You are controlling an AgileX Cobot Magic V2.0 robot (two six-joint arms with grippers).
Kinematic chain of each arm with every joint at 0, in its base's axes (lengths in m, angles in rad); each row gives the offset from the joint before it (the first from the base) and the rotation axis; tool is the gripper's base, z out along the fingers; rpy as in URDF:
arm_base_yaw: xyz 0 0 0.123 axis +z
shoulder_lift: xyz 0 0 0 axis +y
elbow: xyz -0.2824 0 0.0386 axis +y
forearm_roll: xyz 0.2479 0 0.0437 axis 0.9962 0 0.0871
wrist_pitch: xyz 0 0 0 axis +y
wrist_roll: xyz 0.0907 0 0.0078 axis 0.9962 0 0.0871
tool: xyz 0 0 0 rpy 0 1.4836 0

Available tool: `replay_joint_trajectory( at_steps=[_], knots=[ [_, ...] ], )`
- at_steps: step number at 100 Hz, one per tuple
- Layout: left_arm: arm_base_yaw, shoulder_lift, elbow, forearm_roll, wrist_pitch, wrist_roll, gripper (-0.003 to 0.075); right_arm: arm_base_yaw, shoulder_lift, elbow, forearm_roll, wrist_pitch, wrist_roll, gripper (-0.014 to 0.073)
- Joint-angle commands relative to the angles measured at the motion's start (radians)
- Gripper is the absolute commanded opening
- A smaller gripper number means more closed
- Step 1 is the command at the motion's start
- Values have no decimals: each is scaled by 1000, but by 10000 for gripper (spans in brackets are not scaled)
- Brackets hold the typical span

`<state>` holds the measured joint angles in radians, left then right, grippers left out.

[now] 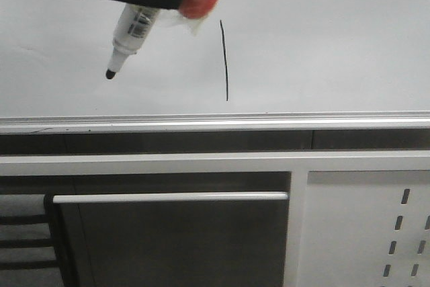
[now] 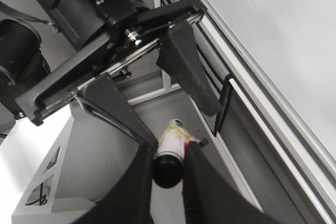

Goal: Write number 1 on whiteboard

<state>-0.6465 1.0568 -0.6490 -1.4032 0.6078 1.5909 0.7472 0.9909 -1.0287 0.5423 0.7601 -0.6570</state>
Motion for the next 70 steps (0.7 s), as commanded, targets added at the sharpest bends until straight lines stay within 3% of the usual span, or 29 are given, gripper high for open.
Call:
replay_joint_trajectory(
  at_steps=[1,10,36,55,70],
  knots=[
    [-6,-12,-35,-65,16,1,359,-1,-1,-35,55,-38,-12,-43],
    [-6,-12,-35,-65,28,3,291,-1,5,-35,59,-41,-12,-43],
    [-6,-12,-35,-64,30,15,-18,-1,5,-35,59,-44,-12,-43],
    [-6,-12,-35,-65,30,15,-20,-1,5,-35,57,-31,-12,-18],
    [-6,-12,-35,-65,11,15,-20,-6,5,-35,46,-35,11,218]
  ],
)
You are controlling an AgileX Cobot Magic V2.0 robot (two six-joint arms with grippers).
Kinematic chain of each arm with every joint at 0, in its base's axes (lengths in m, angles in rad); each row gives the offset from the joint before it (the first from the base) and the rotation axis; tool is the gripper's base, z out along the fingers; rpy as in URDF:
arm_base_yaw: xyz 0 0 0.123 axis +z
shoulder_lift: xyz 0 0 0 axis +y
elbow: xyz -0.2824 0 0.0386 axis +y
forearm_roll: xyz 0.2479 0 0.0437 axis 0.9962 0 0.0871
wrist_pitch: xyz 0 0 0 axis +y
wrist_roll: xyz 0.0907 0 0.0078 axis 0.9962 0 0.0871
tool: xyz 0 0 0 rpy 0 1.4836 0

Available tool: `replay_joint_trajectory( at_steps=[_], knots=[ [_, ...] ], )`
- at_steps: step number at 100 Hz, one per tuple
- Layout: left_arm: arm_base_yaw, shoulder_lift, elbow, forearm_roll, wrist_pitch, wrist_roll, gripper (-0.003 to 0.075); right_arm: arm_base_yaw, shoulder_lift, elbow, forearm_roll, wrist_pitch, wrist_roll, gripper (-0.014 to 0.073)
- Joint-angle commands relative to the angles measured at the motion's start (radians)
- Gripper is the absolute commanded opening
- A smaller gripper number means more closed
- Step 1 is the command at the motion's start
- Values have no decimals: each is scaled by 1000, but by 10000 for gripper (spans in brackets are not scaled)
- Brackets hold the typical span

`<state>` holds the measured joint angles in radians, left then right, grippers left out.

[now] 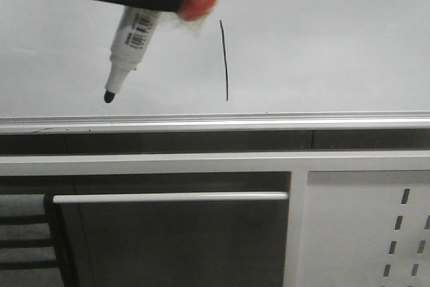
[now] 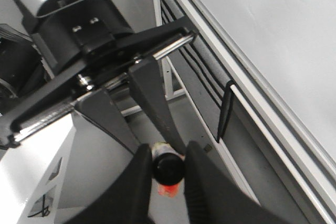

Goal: Write number 1 on whiteboard

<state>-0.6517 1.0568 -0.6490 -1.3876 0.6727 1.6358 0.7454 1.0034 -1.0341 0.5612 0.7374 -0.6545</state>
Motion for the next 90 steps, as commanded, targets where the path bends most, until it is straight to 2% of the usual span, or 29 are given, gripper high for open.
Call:
replay_joint_trajectory(
  at_steps=[1,7,14,33,48,59,90],
  knots=[
    [-1,-12,-35,-81,-58,-29,-20,-7,-7,-30,27,-15,8,231],
    [-1,-14,-35,-81,-70,-29,-20,-25,-7,-30,25,-37,38,327],
    [1,-14,-35,-88,-95,-31,-20,-66,-7,-30,22,-55,57,379],
    [1,-45,-35,-93,-249,-73,-20,-233,-34,-30,20,-60,146,377],
    [1,-94,-23,-155,-509,-75,-20,-327,-79,-30,20,-62,150,377],
    [1,-102,-5,-175,-647,-74,-20,-353,-101,-30,16,-80,150,377],
    [1,-74,10,-150,-807,-74,-20,-353,-114,-30,14,-112,150,377]
  ],
)
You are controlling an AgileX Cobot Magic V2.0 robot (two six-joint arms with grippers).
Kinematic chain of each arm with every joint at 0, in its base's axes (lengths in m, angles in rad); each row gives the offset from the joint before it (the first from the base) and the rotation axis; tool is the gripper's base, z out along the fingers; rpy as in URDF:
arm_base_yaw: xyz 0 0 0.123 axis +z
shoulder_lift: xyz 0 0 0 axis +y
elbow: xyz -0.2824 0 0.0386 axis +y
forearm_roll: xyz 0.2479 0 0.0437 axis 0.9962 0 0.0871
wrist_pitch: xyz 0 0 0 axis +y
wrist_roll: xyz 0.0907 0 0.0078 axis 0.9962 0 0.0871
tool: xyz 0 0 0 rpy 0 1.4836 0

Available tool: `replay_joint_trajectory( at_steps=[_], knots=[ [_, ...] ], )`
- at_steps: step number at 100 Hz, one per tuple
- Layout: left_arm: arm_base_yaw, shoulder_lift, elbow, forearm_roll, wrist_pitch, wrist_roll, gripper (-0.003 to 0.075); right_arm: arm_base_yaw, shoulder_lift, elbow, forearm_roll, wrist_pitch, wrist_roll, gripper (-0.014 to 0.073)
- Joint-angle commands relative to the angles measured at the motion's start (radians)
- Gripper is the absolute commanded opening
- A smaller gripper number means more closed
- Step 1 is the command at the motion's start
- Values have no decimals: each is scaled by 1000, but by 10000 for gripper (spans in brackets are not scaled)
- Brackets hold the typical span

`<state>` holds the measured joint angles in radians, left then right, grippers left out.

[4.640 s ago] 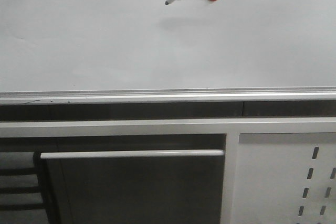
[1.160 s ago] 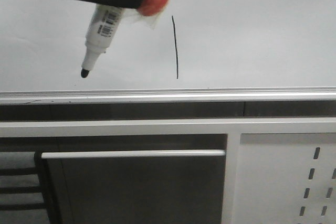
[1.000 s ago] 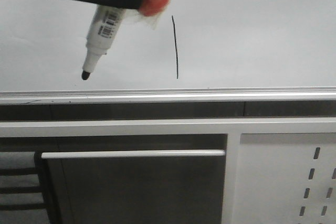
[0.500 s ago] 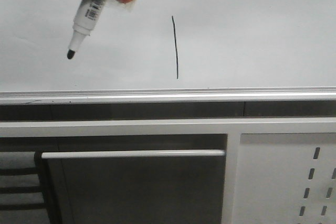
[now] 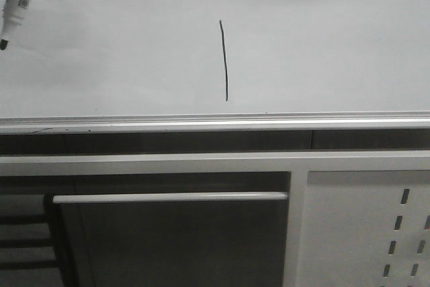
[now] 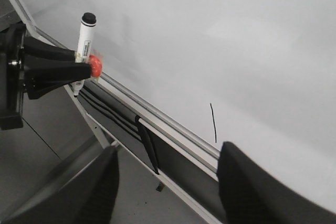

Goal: Write number 1 on whiteboard

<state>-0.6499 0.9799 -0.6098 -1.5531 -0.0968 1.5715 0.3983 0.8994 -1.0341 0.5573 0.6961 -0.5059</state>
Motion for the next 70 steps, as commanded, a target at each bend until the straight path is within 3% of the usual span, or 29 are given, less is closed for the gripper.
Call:
replay_joint_trajectory(
  at_steps=[1,53,70],
  knots=[
    [-1,6,-29,18,-39,-9,-20,-6,-10,-30,18,-72,1,377],
    [-1,85,-136,80,-136,-27,-20,-6,-10,-30,18,-85,1,377],
    [-1,112,-136,300,-199,-285,-20,-6,-10,-30,18,-86,1,377]
  ],
)
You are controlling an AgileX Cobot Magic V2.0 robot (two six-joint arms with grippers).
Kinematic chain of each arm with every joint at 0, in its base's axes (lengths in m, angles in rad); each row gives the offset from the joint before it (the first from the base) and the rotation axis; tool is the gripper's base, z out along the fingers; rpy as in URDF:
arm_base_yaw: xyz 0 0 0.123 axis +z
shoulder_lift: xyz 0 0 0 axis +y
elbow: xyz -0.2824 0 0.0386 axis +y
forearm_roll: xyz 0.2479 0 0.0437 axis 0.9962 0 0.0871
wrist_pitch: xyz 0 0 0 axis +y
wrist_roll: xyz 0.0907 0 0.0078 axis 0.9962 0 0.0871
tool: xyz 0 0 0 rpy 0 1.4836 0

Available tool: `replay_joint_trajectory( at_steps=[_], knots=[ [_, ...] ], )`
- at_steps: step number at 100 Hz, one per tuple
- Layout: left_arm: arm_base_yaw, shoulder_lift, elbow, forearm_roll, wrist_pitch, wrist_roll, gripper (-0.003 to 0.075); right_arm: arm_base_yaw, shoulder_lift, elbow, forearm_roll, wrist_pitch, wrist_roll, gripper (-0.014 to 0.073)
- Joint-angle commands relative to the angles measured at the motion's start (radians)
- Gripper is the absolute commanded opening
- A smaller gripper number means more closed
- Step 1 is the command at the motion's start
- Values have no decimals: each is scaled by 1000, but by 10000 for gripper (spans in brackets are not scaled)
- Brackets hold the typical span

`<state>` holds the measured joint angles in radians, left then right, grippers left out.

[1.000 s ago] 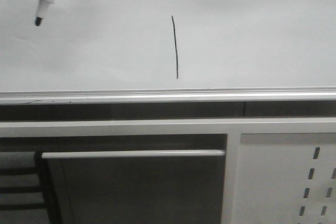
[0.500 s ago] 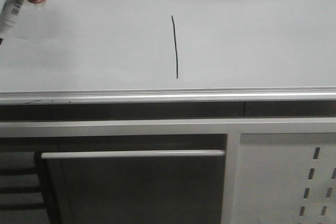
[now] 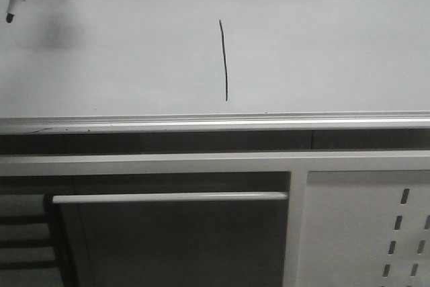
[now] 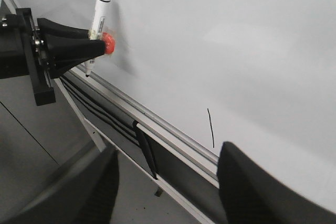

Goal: Write number 1 on whiteboard

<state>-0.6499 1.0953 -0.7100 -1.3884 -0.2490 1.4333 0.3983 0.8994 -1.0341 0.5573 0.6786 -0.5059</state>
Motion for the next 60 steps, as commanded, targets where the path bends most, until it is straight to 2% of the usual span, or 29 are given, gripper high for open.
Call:
replay_joint_trajectory(
  at_steps=[1,9,16,60],
  knots=[
    [-1,-3,-36,163,-51,-178,-20,-6,-10,-30,18,-69,1,377],
    [-1,8,-36,308,-94,-349,-20,-6,-10,-30,18,-69,1,377],
    [-1,21,-36,369,-136,-434,-20,-6,-10,-30,16,-69,-1,377],
    [-1,134,-36,377,-293,-557,-20,-6,-10,-30,14,-81,-2,377]
  ],
)
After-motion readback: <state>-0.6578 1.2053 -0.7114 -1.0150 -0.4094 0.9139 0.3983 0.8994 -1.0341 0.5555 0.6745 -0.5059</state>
